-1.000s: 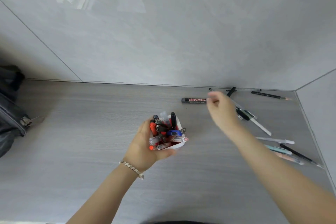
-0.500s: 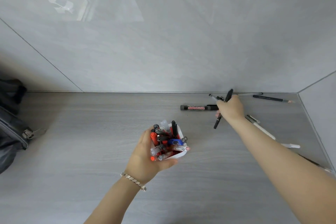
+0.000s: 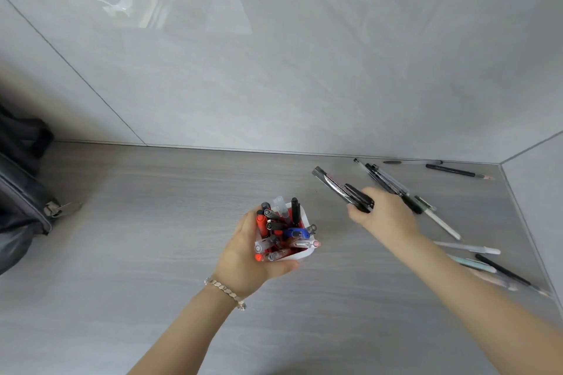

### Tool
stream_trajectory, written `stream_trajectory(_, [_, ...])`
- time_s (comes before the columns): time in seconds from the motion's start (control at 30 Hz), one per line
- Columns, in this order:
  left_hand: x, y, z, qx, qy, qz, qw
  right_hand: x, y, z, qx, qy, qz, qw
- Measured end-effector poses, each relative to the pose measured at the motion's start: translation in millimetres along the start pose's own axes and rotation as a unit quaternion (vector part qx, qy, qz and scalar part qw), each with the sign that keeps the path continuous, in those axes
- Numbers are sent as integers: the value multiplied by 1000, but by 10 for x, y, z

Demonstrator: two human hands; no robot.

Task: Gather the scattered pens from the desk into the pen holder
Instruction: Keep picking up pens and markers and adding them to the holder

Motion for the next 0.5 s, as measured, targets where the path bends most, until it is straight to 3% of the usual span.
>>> stream_trajectory(0.13, [-1,-44,-8,0,-9,-16,1000,-574,146,-502,-32,-16,168,985])
stream_trajectory(0.27, [8,-29,-13,3,-14,-22,1000,-1004,348,-780,-40,30,229,972])
stream_trajectory(0.4, [9,-24,-10,5,-13,-15,1000,-1013,474,-743,-44,62,130,989])
stream_trajectory(0.5, [10,-48,-16,7,-13,-19,1000,-802,703,-670,-94,92,41,990])
Point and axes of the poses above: each hand's wrist, its own z-axis towards the middle knuckle, its own x-axis out of the palm, y = z × x, the point moved 4 cm from there along z, towards the middle knuckle, and after that the axes turned 1 degree about y, right-handed, at the moved point
